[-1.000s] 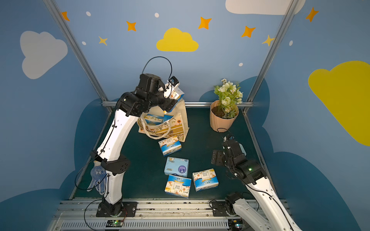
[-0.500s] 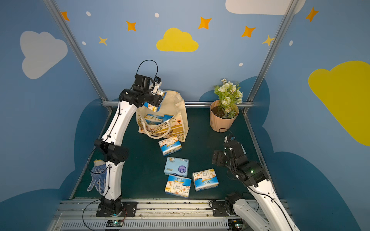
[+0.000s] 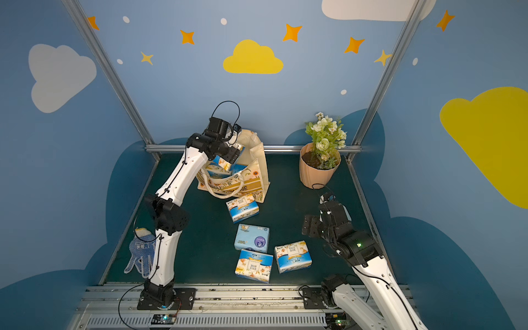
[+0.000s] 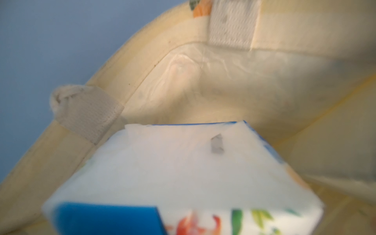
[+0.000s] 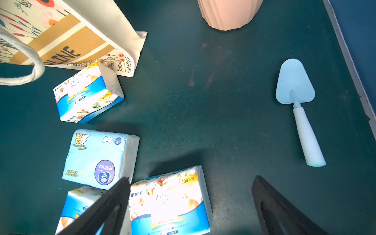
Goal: Put tissues into the canvas bag
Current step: Place the pack of facial tissues in the canvas bag.
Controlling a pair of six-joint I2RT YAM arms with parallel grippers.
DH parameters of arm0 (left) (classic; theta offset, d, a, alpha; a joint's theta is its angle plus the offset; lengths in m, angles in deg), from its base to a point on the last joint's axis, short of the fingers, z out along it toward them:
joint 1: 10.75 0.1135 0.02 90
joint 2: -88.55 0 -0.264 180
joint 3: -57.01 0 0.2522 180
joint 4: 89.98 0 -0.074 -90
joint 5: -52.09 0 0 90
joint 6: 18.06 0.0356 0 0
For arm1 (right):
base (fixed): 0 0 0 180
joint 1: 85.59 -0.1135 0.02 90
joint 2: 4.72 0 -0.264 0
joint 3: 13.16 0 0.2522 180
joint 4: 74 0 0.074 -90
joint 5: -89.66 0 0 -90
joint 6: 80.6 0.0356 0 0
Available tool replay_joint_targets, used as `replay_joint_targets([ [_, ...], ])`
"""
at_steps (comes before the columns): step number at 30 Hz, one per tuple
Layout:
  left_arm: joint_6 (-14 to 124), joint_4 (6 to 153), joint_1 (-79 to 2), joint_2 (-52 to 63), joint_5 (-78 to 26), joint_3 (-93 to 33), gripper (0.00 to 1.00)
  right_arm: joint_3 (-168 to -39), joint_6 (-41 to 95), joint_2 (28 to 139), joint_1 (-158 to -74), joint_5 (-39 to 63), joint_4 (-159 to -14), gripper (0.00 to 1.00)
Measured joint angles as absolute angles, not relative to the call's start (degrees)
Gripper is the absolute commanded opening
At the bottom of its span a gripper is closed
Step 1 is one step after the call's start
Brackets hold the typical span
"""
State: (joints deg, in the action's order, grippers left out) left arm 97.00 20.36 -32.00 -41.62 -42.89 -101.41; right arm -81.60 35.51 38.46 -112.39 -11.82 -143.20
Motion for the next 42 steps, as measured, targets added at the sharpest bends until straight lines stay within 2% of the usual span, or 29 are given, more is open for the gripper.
replay_joint_targets([
  [7, 99.8, 20.3, -30.4, -44.0, -48.0, -101.2, 0.90, -80.8, 35.5, 38.5, -112.2, -11.6, -142.7, 0.94],
  [11, 100.5, 20.3, -30.1, -44.5, -49.4, -101.1, 1.00, -80.7, 35.5, 38.7, -112.2, -11.6, -142.4, 0.95],
  [29, 98.8, 18.6, -31.6, -43.7, -47.7, -102.6, 1.00, -80.7, 35.7, 39.9, -112.1, -11.7, -142.5, 0.95],
  [42, 98.1, 16.8, -38.5, -35.1, -46.4, -106.8, 1.00, -83.8, 36.7, 44.0, -112.2, -11.4, -145.7, 0.95],
])
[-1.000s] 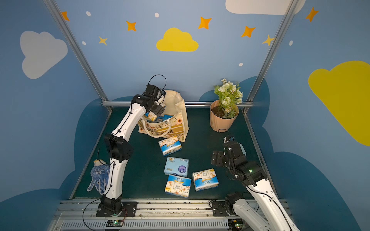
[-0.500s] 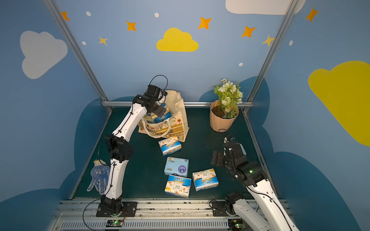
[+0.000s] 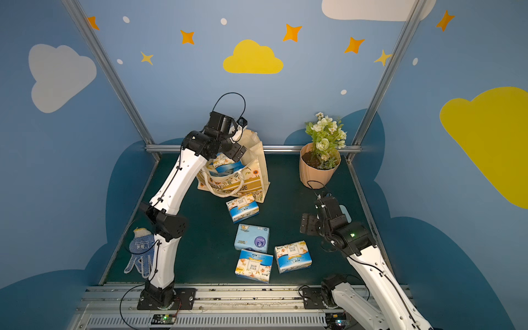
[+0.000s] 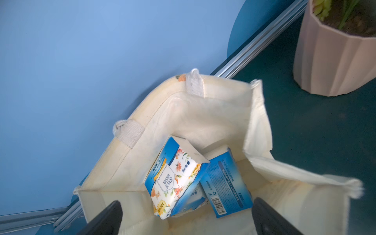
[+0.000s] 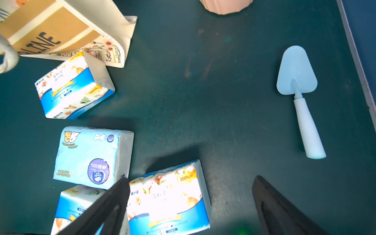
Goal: Put tissues into the canvas bag
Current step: Place the pack of facial tissues in the canvas bag.
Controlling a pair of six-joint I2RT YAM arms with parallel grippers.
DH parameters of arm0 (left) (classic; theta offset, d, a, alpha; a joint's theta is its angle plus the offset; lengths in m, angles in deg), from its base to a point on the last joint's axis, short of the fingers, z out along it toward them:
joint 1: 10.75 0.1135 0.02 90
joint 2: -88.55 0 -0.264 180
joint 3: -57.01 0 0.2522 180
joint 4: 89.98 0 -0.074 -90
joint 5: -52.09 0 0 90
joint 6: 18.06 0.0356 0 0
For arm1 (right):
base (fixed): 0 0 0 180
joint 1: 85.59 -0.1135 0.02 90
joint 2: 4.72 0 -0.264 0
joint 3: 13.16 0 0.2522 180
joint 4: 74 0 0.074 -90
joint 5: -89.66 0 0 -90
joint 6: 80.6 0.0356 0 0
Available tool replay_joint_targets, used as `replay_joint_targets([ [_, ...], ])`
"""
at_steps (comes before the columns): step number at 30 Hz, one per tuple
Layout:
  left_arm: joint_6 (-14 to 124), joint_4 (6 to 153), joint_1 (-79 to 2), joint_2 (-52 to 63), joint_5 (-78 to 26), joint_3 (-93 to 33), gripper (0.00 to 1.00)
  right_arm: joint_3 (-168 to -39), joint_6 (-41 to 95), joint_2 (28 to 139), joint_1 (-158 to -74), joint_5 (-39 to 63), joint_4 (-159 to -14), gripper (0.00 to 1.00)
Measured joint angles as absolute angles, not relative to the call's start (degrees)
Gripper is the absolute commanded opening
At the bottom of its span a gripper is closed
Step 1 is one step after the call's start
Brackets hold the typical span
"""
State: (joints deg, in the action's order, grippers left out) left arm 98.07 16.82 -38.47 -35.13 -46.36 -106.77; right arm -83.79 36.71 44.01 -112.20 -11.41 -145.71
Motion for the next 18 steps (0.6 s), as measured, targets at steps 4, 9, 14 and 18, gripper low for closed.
replay_joint_targets([
  [4, 97.3, 15.4, -38.6, -33.3, -46.3, -107.0, 1.00, -84.9, 37.7, 45.3, -112.6, -10.9, -147.5, 0.95],
  [9, 96.1, 12.3, -38.5, -29.5, -45.8, -106.9, 1.00, -84.9, 41.3, 46.7, -113.2, -9.4, -149.6, 0.95],
  [14, 95.6, 9.9, -39.9, -19.9, -43.5, -99.9, 1.00, -84.8, 48.1, 47.6, -113.2, -8.2, -153.6, 0.95],
  [18, 96.6, 11.6, -43.3, -7.4, -41.1, -83.5, 1.00, -83.2, 51.0, 47.8, -113.5, -5.3, -154.7, 0.95],
])
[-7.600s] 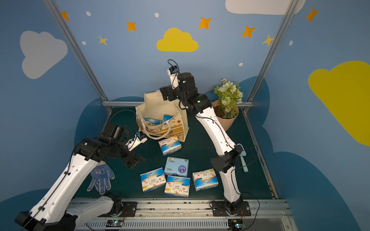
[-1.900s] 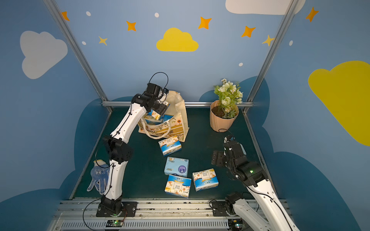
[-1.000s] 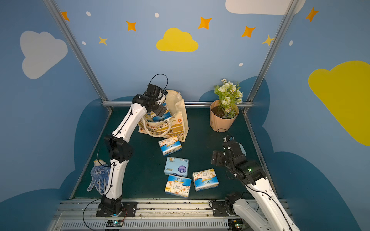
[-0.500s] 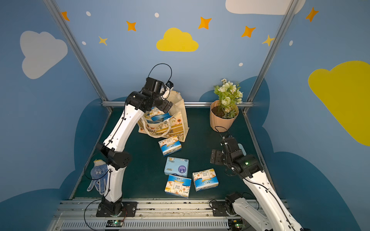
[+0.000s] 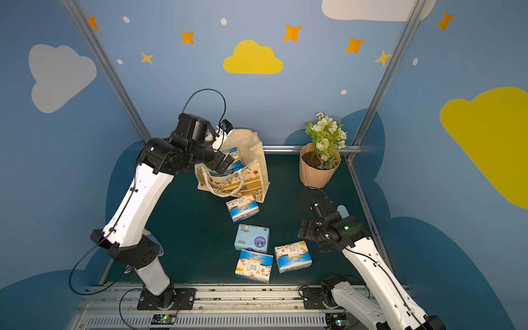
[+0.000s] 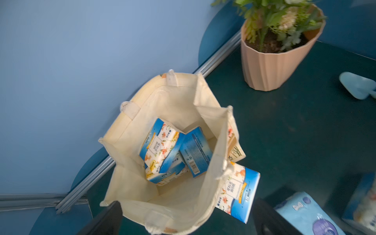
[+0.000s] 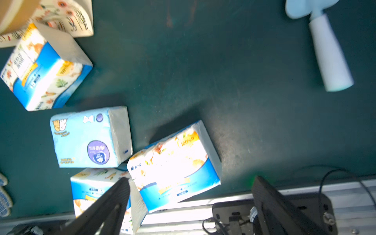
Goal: Put tissues into the canvas bag
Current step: Place the pack of facial tissues in the canvas bag.
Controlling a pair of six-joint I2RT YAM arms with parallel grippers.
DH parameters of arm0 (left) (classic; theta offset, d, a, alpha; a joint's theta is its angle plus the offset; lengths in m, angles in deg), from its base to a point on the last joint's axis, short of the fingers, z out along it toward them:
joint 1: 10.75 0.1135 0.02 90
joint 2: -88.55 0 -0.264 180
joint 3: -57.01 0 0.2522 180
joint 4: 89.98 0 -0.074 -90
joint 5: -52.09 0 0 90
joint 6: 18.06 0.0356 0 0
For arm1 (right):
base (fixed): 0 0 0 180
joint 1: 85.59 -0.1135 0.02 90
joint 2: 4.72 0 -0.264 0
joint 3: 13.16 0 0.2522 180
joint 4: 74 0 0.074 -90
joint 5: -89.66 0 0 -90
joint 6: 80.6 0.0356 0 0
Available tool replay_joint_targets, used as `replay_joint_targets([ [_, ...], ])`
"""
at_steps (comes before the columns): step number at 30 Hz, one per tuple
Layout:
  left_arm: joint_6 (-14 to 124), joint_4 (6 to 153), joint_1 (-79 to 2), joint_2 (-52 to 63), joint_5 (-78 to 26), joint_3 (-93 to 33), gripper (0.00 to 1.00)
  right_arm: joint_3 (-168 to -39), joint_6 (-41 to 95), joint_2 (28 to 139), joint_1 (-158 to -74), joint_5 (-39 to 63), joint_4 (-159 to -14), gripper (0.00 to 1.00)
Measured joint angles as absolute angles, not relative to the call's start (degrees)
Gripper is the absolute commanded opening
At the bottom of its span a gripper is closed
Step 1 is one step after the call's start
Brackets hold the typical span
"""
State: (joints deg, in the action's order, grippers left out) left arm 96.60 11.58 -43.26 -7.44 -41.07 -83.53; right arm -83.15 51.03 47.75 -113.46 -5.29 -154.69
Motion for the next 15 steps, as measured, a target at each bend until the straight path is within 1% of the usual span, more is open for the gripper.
replay_joint_targets([
  [4, 97.8, 13.7, -47.7, 2.8, -38.1, -66.7, 1.00, -80.4, 53.1, 47.8, -113.6, -3.2, -154.2, 0.95],
  [8, 98.1, 15.9, -52.6, 8.8, -34.8, -52.0, 1.00, -79.0, 54.6, 48.1, -113.5, -1.5, -153.6, 0.95],
  [12, 98.1, 17.0, -56.8, 9.9, -30.5, -40.8, 1.00, -81.0, 55.3, 47.8, -112.6, -2.6, -154.3, 0.95],
  [15, 98.0, 19.2, -60.6, 8.8, -29.1, -33.8, 1.00, -86.7, 54.7, 47.1, -109.9, -4.0, -155.6, 0.95],
])
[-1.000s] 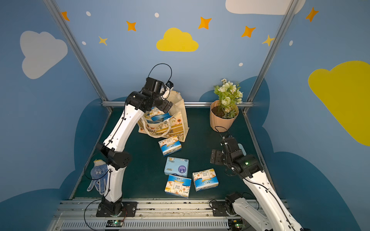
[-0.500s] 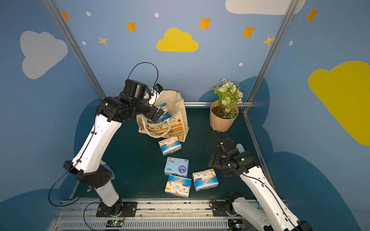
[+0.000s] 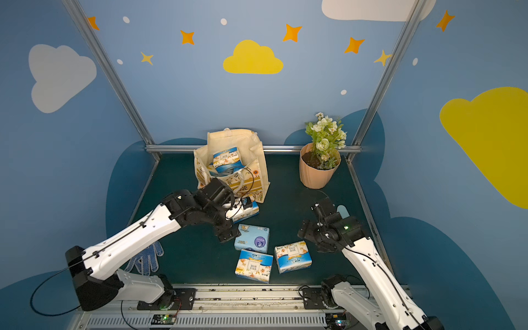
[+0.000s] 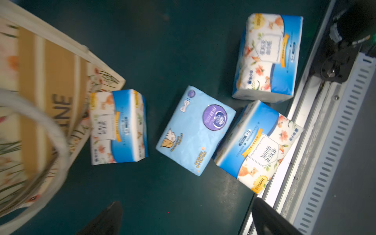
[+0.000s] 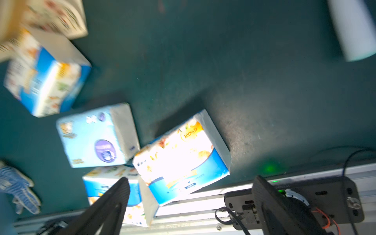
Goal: Put tissues into the canvas bag
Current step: Place the pack of facial tissues in the canvas bag, then pick up the pack of facial tissues from the center of the board.
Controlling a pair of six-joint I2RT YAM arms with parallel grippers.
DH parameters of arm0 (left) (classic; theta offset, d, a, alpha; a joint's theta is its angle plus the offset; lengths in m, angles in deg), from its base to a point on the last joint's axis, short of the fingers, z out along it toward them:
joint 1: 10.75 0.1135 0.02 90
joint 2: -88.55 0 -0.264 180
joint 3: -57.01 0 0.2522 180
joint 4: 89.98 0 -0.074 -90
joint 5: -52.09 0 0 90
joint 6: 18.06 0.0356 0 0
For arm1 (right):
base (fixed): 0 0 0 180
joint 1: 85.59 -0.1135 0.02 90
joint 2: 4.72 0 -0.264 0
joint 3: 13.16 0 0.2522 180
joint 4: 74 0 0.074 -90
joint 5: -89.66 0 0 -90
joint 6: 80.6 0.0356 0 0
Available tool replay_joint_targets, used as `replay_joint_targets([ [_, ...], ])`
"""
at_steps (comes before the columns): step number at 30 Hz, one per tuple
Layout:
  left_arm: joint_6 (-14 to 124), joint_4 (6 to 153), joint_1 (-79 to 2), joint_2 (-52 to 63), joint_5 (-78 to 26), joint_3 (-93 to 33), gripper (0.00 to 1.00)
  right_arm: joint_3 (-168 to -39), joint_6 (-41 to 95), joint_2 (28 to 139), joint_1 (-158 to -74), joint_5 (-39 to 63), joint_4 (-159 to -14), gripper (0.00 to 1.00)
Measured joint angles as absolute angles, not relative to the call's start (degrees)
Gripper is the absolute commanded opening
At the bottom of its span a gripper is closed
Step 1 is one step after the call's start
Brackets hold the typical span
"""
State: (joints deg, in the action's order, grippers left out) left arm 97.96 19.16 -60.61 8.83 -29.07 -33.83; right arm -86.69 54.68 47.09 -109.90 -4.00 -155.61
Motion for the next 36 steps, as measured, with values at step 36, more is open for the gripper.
replay_joint_targets([
  [36, 101.1, 29.8, -82.5, -9.1, -34.1, -30.9, 1.00, -95.5, 46.4, 36.3, -93.0, 1.8, -156.7, 0.95],
])
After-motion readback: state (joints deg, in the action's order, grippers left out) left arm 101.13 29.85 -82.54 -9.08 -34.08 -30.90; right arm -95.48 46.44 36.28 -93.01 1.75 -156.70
